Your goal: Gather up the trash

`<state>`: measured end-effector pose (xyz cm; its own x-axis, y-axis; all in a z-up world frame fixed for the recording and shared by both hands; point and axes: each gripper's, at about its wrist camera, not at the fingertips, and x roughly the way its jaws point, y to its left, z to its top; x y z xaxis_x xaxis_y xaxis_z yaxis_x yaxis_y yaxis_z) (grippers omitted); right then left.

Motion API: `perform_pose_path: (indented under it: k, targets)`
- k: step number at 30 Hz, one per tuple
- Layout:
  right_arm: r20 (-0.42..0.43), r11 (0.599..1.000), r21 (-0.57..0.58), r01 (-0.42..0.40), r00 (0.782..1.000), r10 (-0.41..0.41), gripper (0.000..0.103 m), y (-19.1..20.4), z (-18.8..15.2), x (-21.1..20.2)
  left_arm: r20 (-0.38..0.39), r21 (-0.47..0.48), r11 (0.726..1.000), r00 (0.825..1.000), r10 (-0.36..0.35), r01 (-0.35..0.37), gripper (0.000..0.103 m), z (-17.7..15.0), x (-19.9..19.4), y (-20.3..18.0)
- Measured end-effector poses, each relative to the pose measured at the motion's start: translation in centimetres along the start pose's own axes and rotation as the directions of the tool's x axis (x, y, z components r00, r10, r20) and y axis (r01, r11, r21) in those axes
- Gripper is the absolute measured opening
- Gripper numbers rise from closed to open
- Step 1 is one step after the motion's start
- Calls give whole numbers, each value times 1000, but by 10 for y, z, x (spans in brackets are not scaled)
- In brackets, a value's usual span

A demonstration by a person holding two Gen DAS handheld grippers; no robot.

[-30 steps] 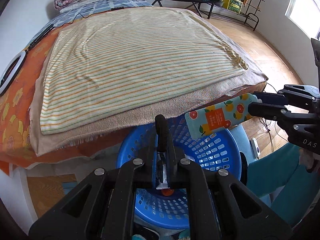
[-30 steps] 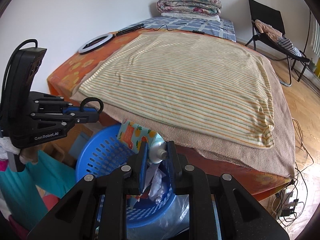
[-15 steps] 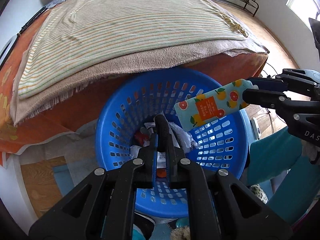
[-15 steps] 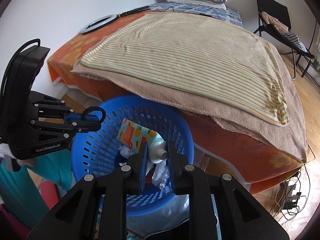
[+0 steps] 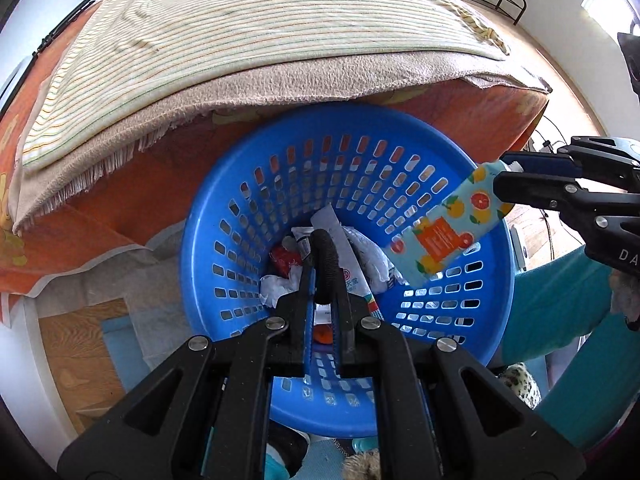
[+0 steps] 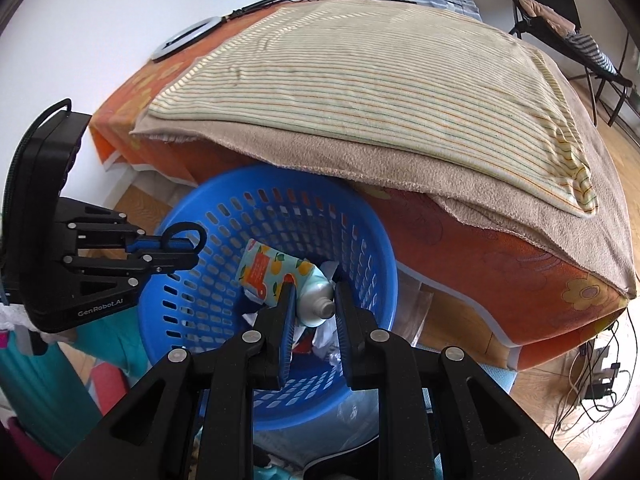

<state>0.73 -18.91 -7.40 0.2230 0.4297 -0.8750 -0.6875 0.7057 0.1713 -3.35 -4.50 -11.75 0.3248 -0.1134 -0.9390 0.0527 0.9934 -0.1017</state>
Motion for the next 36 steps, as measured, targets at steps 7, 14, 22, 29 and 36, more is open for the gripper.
perform_pose_path:
  k: [7, 14, 22, 29, 36]
  targets:
    - [-33, 1000, 10, 2, 999, -2, 19, 1, -3, 9, -2, -17, 1000, 1000, 14, -14, 58, 1, 5, 3]
    - [-44, 999, 30, 11, 999, -9, 52, -2, -2, 11, -9, -28, 999, 1000, 24, -24, 59, 2, 7, 6]
    - [-53, 998, 48, 36, 998, -33, 64, -3, -2, 12, 0, -31, 999, 999, 36, -36, 66, 3, 5, 5]
    - [-52, 996, 66, 52, 997, -49, 65, -6, 1, 9, 14, -43, 998, 999, 35, -35, 66, 9, -2, 7]
    - [-28, 994, 83, 76, 997, -74, 66, -8, 11, 0, 50, -55, 998, 998, 34, -31, 68, 19, -17, 7]
